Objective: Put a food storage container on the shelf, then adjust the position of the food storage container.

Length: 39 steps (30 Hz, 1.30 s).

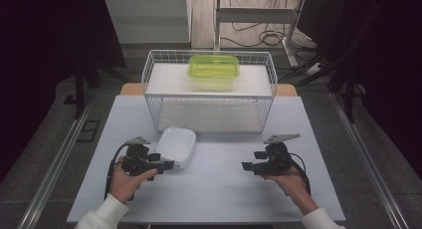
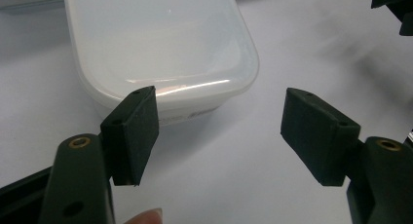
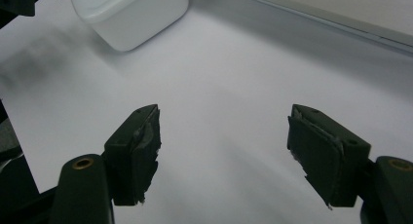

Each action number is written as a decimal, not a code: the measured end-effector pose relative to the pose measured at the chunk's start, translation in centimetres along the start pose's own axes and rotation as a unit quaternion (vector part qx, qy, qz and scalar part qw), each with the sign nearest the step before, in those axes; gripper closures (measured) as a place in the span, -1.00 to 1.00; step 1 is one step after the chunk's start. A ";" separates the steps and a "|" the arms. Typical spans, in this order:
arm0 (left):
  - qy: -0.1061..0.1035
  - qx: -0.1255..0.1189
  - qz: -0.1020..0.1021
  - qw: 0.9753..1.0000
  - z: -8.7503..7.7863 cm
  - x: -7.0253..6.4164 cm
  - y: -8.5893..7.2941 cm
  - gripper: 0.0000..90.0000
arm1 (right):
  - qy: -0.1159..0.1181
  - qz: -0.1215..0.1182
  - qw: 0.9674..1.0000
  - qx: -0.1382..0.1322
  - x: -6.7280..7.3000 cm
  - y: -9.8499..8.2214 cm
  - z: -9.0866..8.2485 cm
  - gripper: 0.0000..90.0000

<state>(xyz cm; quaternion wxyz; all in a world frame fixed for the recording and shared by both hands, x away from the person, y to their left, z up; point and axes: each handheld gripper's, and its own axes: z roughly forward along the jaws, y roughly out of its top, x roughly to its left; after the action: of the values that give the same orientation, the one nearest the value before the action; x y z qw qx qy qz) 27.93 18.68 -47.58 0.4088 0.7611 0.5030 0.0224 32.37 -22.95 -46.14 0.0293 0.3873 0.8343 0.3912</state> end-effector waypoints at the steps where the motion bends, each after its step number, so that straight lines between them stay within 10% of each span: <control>1: 0.002 -0.002 0.001 1.000 -0.1 -0.1 0.0 -0.35 | 0.001 0.001 1.000 -0.002 -0.1 0.0 -0.1 -0.38; 13: 0.014 -0.027 -0.007 0.999 -1.3 0.5 1.4 -0.30 | 0.004 0.002 1.000 -0.011 -0.5 0.1 -0.3 -0.38; 29: 0.058 -0.008 -0.022 0.998 0.0 5.4 6.0 0.06 | -0.008 0.013 1.000 -0.015 -1.4 -0.3 -1.1 -0.38; 39: 0.084 0.011 -0.022 0.996 1.6 7.2 7.0 0.71 | -0.017 0.014 1.000 -0.004 -1.7 -0.6 -0.9 -0.38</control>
<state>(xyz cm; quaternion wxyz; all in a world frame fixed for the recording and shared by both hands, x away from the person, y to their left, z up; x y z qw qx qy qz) 37.37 22.24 -46.85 0.3573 0.7498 0.5523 0.0715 32.86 -24.89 -46.34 0.0393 0.4055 0.8267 0.3880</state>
